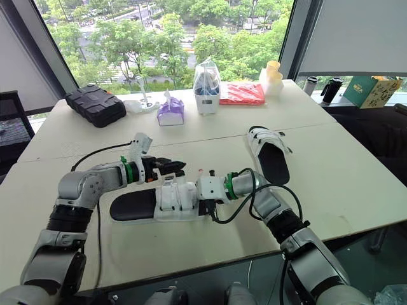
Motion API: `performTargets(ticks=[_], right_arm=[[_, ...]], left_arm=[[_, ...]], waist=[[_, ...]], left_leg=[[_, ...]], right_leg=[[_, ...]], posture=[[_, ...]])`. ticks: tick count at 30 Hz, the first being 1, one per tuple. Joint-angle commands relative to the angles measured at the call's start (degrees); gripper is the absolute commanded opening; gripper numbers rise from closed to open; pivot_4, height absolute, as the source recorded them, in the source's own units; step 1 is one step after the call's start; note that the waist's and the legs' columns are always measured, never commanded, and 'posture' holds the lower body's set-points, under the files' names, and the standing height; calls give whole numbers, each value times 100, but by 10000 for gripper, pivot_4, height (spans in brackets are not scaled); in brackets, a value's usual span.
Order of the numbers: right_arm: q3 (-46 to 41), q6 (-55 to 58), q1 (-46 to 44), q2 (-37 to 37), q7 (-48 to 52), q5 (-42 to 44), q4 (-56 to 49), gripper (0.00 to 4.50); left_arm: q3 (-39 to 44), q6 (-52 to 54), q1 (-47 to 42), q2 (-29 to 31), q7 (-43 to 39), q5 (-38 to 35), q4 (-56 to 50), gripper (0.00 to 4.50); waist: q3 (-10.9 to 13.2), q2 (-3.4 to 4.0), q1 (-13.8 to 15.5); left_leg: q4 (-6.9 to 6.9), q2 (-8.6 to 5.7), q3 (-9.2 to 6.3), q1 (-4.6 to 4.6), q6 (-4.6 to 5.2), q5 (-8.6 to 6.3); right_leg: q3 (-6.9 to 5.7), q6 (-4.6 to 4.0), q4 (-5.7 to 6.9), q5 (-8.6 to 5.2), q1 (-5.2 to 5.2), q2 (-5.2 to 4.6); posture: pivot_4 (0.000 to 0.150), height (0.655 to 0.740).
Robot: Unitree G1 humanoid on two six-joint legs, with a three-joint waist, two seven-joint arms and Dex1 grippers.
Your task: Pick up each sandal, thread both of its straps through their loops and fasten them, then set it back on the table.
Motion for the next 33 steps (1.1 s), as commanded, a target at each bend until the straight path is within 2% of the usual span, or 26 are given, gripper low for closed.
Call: performTargets(ticks=[1,11,14,16,18,21,27,33], right_arm=[[91,163,93,-46,-67,-258,196,0],[85,165,133,-64,-125,-264,166,0],[82,166,139,-67,-133,-264,161,0],[85,165,145,-68,-133,-265,157,0],[86,168,147,-66,-134,-264,152,0],[86,170,141,-59,-139,-264,154,0],[88,187,128,-53,-151,-265,151,0],[87,212,149,-70,-136,-256,111,0]], left_arm=[[-158,-178,-50,110,-504,84,-180,44467],[-281,-423,-81,196,-1027,404,-148,44467],[-285,-467,-72,250,-1205,451,-183,36420],[-272,-452,-67,271,-1268,471,-215,26681],[-279,-460,-69,288,-1315,493,-225,14655],[-273,-451,-85,306,-1393,493,-237,146],[130,-637,-138,187,-1783,34,-493,146],[286,-651,-277,111,-1967,-95,-323,146]], waist=[[0,0,-8],[1,0,-8],[1,0,-8],[1,0,-9],[1,0,-9],[1,0,-6],[1,0,-9],[2,-1,-7]], left_leg=[[1,0,0,-1,0,0],[-1,1,-1,-1,1,0],[-1,1,-1,-1,1,0],[-2,1,-1,-1,1,0],[-2,1,-1,-1,1,0],[-2,1,-1,-1,1,0],[-1,2,-2,-1,1,0],[-1,2,-2,-2,1,0]], right_leg=[[0,-1,0,0,0,-1],[2,-1,0,-1,-3,-10],[2,-1,0,-1,-3,-10],[2,0,0,-1,-3,-10],[2,0,0,-1,-3,-10],[2,-1,0,-1,-3,-10],[2,-1,0,-1,-3,-11],[2,-1,0,-1,-3,-11]], posture=[[1500,7400],[1500,7400],[1500,7400],[1500,7400],[1500,7400],[1500,7400],[1500,7400],[1500,7400]])
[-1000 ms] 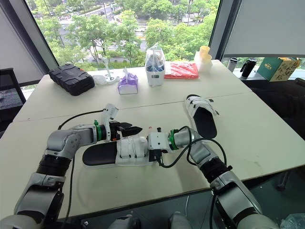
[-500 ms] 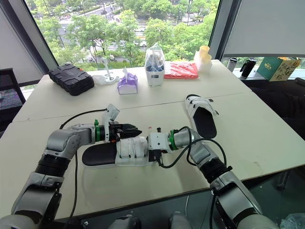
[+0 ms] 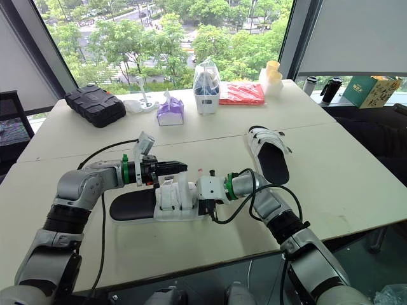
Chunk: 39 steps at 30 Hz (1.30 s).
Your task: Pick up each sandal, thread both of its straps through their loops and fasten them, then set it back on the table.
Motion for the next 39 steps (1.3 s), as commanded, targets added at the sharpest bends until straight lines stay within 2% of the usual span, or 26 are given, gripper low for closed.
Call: performTargets(ticks=[1,5,14,21,28,39], right_arm=[[81,197,117,-73,-50,-256,153,0],[71,214,133,-97,-45,-250,124,0],[74,258,154,-103,-58,-247,75,0],[65,280,196,-129,-72,-245,23,0],[63,309,228,-142,-89,-235,-19,0],[52,348,299,-179,-81,-235,-121,0]], left_arm=[[253,-72,-200,-11,-211,-293,-155,146],[299,-25,-234,-47,-262,-434,-187,146],[147,-650,-287,-162,-79,151,543,146],[554,89,-289,-179,-449,-767,9,146],[706,296,-354,-194,-346,-957,91,146],[118,-765,-171,-223,-71,242,716,146]], waist=[[0,0,-3],[1,1,5],[1,0,12],[4,-2,9],[4,-1,10],[5,-1,18]], left_leg=[[0,0,0,0,0,0],[0,0,0,0,0,0],[1,0,0,-1,0,0],[1,0,-1,-3,0,0],[2,0,-1,-4,0,0],[1,0,-1,-8,0,0]], right_leg=[[0,0,0,0,0,0],[0,0,0,0,0,0],[-1,1,0,1,0,3],[-1,1,0,0,-1,1],[-1,1,0,1,-2,4],[0,1,0,1,-6,5]], posture=[[1500,7400],[1500,7400],[1500,7400],[1500,7400],[1500,7400],[1500,7400]])
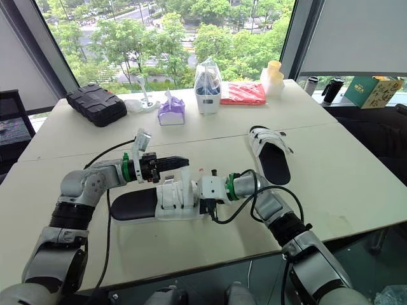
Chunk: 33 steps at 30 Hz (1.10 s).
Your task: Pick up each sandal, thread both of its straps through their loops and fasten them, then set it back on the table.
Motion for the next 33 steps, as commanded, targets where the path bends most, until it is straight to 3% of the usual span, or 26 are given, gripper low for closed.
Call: performTargets(ticks=[1,12,15,18,22,26,33], right_arm=[[105,187,173,-133,34,-234,87,0],[85,265,221,-168,56,-243,-14,0],[81,280,212,-169,54,-242,-16,0],[80,288,203,-167,53,-243,-14,0],[84,285,217,-156,44,-242,-13,0],[84,280,179,-127,29,-247,37,0],[58,301,182,-128,25,-227,-71,0]], left_arm=[[-59,-488,-51,12,23,300,43,146],[-805,-1519,63,44,-32,1373,757,146],[-1054,-1739,94,81,-132,1624,821,10370],[-1125,-1901,79,79,-169,1807,909,25380],[-1444,-2551,-20,176,139,2605,1267,44639],[-1433,-2937,-251,140,697,3048,1764,44639],[-1097,-3026,-340,407,763,3063,1647,44639]], waist=[[0,0,0],[-2,1,11],[-3,1,8],[-3,0,11],[-4,0,12],[-8,2,14],[-5,0,-10]], left_leg=[[0,0,0,0,0,0],[1,-1,0,3,0,0],[1,-1,0,4,0,0],[-1,-2,0,2,1,-1],[-4,-3,2,2,3,-2],[-4,-4,2,7,3,-2],[-12,-5,5,2,6,-4]], right_leg=[[0,0,0,0,0,0],[0,0,-1,0,5,-9],[0,0,-1,-1,8,-11],[-3,3,-2,-1,5,-11],[-4,6,-4,-2,4,-13],[-5,6,-4,-2,10,-15],[-8,13,-2,-3,-4,-6]], posture=[[1500,7400],[1500,7400],[1500,7400],[1500,7400],[1500,7400],[1500,7400],[1500,7400]])
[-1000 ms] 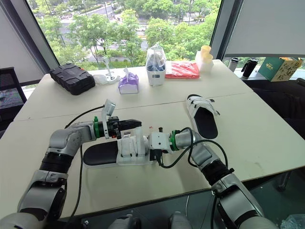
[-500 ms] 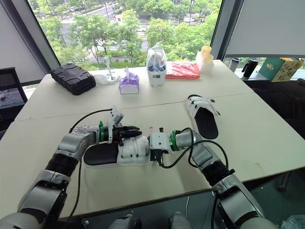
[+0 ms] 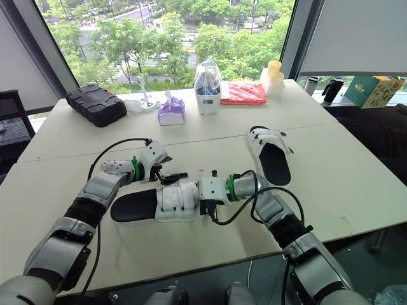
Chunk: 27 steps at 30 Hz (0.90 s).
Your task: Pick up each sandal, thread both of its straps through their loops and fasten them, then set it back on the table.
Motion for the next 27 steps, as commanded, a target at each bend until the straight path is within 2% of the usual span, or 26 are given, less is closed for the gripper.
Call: performTargets(ticks=[1,5,10,13,15,17,23,27], right_arm=[[53,162,102,-135,28,-180,73,0],[-98,302,162,-288,70,-64,-323,0],[-360,805,345,-549,165,264,-1134,0],[-653,1301,541,-805,222,593,-1878,0],[-976,1786,704,-1108,292,883,-2414,0],[-1175,2141,807,-1315,332,1075,-2736,0],[-1568,2870,964,-1595,233,1487,-3306,0],[-1652,2990,1034,-1693,92,1498,-3464,0]], left_arm=[[249,-130,87,249,-113,-23,-215,44639],[542,-867,376,604,-379,-172,-874,44639],[699,-1893,719,989,-462,-60,-1139,44639],[768,-3513,1111,1368,-688,9,-1311,44639],[728,-4665,1532,1718,-1148,-93,-1498,44639],[644,-5386,1706,1888,-1418,-180,-1506,44639],[361,-6681,1582,1879,-1723,-185,-1224,44639],[144,-6960,1369,1649,-1668,-157,-1056,44639]], waist=[[0,0,4],[4,2,19],[5,4,90],[5,4,129],[7,8,129],[11,16,145],[13,18,165],[13,18,163]], left_leg=[[-1,0,0,-1,0,0],[0,1,-1,-13,-1,0],[34,-6,-6,-105,-1,1],[34,-9,1,-126,0,0],[32,-7,1,-150,-1,0],[30,-5,2,-181,-1,0],[44,-3,2,-183,1,2],[57,-3,6,-182,5,4]], right_leg=[[0,0,1,0,-2,3],[2,-1,2,1,-13,2],[2,9,7,15,-88,-17],[5,13,2,21,-111,-23],[5,10,3,23,-138,-26],[6,1,4,28,-173,-29],[2,-31,-3,23,-163,-30],[2,-27,-5,26,-154,-28]], posture=[[1500,7400],[1500,7400],[1500,7400],[1500,7400],[1500,7400],[1500,7400],[1500,7400],[1500,7400]])
